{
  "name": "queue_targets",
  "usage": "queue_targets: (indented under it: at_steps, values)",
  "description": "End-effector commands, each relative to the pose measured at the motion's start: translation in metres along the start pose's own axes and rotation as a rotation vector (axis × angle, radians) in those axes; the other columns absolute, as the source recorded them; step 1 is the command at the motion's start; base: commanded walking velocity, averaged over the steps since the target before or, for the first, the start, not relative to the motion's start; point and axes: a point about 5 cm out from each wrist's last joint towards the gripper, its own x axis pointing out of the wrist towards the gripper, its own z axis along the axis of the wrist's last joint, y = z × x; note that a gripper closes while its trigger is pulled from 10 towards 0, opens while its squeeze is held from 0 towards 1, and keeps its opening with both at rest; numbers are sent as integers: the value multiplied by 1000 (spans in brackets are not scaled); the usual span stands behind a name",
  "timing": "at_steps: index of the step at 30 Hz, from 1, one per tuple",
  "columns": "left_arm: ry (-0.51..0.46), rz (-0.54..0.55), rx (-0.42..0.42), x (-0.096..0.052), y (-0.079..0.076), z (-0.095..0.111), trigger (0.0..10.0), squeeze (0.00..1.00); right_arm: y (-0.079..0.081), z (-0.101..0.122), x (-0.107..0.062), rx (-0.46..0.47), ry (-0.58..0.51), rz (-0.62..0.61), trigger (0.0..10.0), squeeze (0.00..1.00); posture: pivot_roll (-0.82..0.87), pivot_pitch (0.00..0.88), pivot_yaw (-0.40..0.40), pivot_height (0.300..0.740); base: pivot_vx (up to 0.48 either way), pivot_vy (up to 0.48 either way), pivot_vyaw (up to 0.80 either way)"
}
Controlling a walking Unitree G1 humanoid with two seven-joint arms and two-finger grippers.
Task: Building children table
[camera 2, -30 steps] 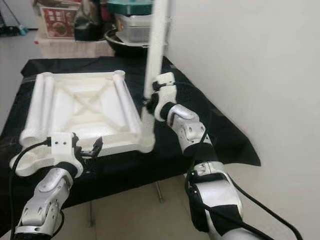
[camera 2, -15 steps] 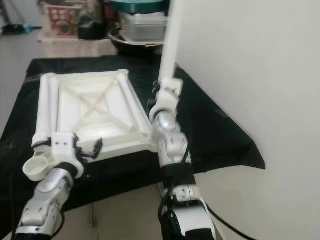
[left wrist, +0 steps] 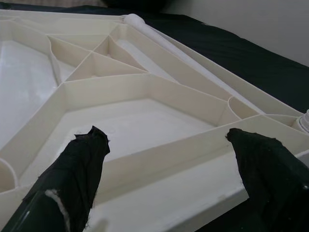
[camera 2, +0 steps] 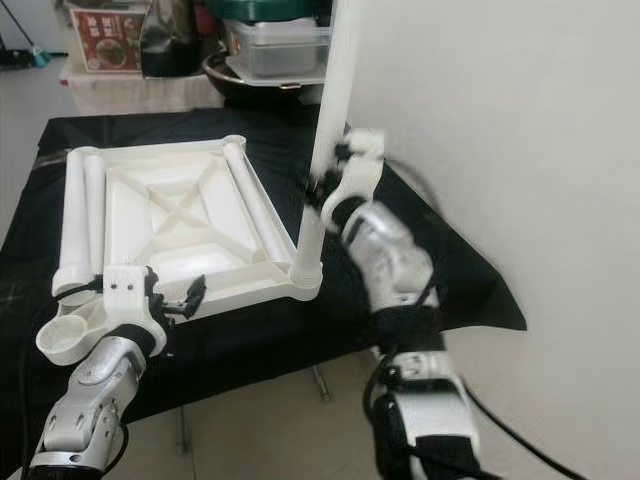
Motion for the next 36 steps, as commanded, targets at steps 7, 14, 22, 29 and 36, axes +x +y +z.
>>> queue_targets:
  at_steps: [7, 14, 22, 29, 36]
  values:
    - [10, -1, 2, 1, -2, -3, 10000, 0, 50, -19, -10, -36, 57, 373, 10000, 0, 92, 0, -97, 740, 0, 0, 0]
    - [4, 7, 3, 1, 0, -1, 10000, 0, 63, -41, 0, -115, 128, 503, 9333, 0, 111, 0, -117, 740, 0, 0, 0]
    - [5, 11, 2, 0, 0, -2, 10000, 0, 28, -55, 5, -148, 238, 225, 0, 0, 103, 0, -114, 740, 0, 0, 0]
    - [13, 4, -1, -2, -2, -4, 10000, 0, -18, -93, -17, -125, 356, -261, 0, 0, 94, 0, -104, 740, 0, 0, 0]
    - [21, 3, 0, -2, -1, -6, 10000, 0, -33, -122, -55, -153, 458, -674, 0, 0, 83, 0, -92, 740, 0, 0, 0]
